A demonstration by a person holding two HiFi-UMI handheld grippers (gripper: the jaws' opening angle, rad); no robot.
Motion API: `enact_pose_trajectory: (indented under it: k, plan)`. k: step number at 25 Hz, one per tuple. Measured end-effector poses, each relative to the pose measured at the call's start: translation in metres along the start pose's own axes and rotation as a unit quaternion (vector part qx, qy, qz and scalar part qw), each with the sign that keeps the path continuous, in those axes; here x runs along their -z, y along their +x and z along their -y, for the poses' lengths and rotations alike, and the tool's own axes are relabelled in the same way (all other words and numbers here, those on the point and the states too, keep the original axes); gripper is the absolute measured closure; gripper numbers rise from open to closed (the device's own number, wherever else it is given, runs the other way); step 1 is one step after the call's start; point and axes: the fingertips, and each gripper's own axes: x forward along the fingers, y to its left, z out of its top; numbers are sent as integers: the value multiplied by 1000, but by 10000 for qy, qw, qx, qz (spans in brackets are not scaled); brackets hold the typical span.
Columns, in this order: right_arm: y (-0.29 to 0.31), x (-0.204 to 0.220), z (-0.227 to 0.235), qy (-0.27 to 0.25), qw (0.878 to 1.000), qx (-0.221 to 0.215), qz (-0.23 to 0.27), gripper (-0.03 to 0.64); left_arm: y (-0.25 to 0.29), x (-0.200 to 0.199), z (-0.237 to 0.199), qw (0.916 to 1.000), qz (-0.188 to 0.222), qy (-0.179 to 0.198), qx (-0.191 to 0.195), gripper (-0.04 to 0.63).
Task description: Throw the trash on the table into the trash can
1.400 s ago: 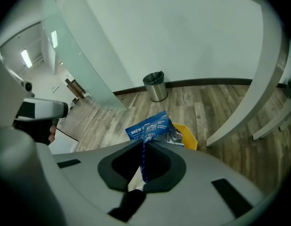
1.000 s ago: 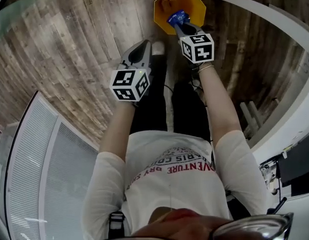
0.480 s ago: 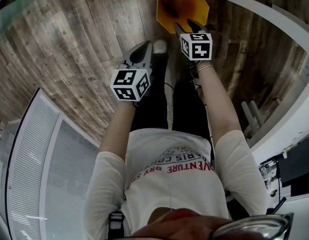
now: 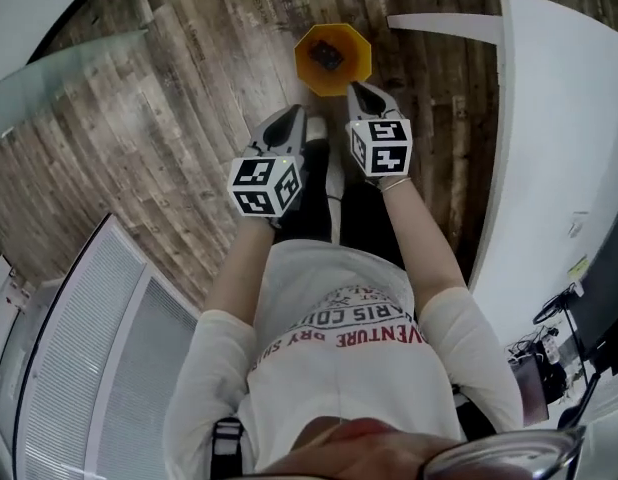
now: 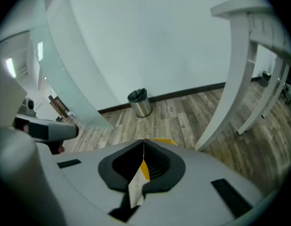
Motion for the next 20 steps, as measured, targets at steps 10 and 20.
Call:
enact_pose_trajectory:
  k: [10,20]
  plan:
    - [-246,-115,36,228,9808,551,1854,591,-62,-96,213,9811,515,1498,1107,572]
    - [-524,-28,147,866,9276,2176,2909,591,-117,-34,510,8968,716,3173,3000,572]
